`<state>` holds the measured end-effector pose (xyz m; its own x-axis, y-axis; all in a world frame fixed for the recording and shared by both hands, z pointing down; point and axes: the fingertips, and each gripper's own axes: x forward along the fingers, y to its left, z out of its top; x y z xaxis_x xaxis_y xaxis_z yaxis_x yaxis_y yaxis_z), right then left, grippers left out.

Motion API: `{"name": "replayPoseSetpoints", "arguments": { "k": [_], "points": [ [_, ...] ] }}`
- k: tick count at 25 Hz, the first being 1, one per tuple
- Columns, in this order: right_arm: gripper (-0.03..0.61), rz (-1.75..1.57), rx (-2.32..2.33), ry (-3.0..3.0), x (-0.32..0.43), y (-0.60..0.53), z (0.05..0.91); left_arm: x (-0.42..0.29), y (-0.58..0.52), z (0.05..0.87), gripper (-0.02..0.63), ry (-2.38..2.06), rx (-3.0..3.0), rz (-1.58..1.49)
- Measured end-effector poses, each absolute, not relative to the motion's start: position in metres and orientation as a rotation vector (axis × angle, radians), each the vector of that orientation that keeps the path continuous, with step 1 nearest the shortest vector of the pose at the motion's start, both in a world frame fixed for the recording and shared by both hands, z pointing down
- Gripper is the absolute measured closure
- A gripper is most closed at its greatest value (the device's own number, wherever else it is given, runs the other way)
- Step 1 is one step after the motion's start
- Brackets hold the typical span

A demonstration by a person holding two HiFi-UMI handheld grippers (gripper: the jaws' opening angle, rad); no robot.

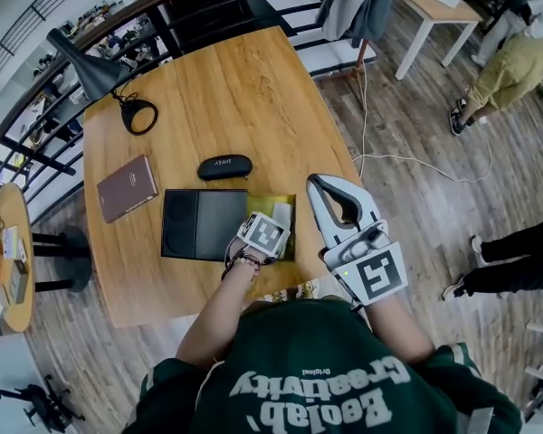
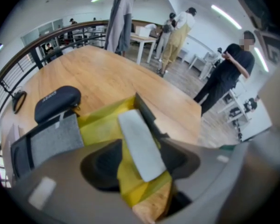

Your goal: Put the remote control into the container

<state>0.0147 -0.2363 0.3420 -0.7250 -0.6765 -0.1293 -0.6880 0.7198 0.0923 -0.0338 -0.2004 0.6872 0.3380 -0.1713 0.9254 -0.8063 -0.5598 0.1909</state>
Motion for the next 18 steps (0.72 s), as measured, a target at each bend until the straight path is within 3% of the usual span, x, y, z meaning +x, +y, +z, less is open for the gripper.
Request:
{"name": "replayPoseSetpoints", "arguments": {
  "k": [18],
  "points": [
    [0.563, 0.216, -1.089, 2.861, -0.003, -0.224, 0.338, -0.051, -0.195, 0.537, 0.374, -1.1, 2.245, 0.873]
  ]
}}
